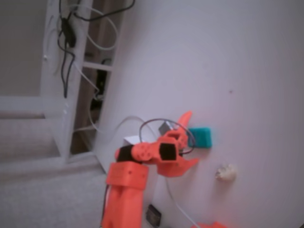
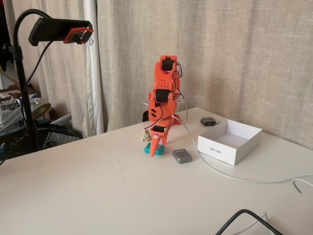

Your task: Grasp the green cube and put it in the bin.

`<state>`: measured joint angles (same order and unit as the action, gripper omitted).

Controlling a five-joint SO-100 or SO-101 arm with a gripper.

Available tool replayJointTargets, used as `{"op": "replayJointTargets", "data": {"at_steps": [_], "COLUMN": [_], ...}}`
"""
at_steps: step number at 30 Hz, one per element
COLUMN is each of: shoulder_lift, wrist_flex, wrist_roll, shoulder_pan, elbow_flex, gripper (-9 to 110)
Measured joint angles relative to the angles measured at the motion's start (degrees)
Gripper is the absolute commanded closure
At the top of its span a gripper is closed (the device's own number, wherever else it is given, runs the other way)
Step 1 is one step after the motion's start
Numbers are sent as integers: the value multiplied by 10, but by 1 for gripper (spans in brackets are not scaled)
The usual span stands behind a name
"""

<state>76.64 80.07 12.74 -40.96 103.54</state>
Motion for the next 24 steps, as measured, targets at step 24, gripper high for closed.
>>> {"op": "replayJointTargets", "data": {"at_steps": [24], "shoulder_lift": [-16], "wrist_flex": [17], "wrist_roll": [-12], "shoulder_pan": [-35], "elbow_flex": [-28], "gripper": [69]}}
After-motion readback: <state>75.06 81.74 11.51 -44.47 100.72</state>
